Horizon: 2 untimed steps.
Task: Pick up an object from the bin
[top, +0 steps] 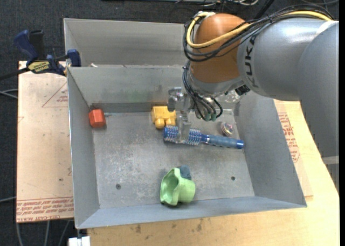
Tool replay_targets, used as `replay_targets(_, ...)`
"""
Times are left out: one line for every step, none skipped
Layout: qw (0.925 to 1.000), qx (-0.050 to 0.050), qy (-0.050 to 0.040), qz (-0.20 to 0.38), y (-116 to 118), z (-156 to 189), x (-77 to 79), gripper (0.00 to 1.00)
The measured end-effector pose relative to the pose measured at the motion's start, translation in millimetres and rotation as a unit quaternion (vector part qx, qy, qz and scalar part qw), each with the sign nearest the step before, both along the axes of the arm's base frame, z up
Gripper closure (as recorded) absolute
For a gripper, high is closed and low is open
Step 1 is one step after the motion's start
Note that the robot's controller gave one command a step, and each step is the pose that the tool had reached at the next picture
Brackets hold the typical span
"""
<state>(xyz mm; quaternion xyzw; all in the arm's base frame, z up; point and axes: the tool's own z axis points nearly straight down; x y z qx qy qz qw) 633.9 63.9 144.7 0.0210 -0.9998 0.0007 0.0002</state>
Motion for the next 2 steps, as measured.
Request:
replay_targets(0.9999, 0.001, 0.0022, -0.013, -13.9, -67.1, -25.8, 0.00)
replay_targets(0.9999, 0.002, 0.0000, -0.013, -13.3, -64.3, -24.1, 1.00)
